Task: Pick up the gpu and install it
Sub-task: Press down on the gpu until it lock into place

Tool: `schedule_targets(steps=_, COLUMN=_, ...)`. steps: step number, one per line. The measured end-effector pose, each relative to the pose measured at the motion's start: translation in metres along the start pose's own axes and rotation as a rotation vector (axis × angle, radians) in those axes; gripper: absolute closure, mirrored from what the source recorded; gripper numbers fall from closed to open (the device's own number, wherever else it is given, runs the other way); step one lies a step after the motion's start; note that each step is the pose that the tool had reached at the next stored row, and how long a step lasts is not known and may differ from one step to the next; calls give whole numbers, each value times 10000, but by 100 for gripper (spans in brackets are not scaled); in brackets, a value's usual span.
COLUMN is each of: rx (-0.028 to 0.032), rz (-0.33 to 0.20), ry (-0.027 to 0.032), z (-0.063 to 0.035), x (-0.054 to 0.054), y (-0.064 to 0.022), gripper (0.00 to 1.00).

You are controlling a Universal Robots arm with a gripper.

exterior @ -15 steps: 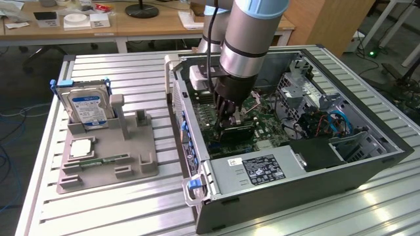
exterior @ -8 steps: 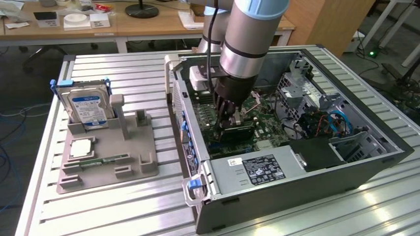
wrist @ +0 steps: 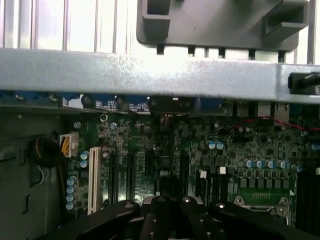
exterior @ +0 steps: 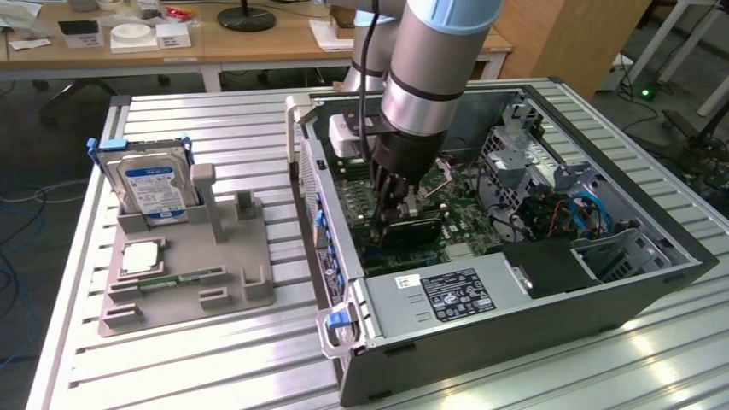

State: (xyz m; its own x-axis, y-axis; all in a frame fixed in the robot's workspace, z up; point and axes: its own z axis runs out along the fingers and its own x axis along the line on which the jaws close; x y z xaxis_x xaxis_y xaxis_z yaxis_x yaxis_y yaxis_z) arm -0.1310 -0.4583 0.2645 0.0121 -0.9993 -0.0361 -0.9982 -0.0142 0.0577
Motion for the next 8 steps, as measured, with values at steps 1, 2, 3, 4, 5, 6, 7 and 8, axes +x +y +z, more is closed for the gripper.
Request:
schedule_targets(steps=1, rx=-11, rz=1, ry=15, z=-31, x=1, y=3, gripper=89)
schedule_targets(steps=2, rx=-14, rz=1, ry=20, z=-60, x=0, y=5, gripper=89)
schedule_targets(steps=3, rx=-12, rz=1, ry=17, z=-87, x=-1, y=6, gripper=89)
schedule_targets(steps=4, rx=-14, rz=1, ry=20, z=-104, x=-1, y=7, gripper=89)
schedule_targets(steps=5, rx=-14, rz=1, ry=19, z=-108, x=-2, y=7, gripper=89)
schedule_targets(steps=6, rx=-13, rz=1, ry=18, z=-107, x=-1, y=7, gripper=89)
schedule_targets(steps=7, rx=-14, rz=0, ry=19, z=-108, x=-1, y=7, gripper=89)
schedule_targets(steps=8, rx=-14, rz=0, ry=20, z=-108, x=-2, y=7, gripper=89)
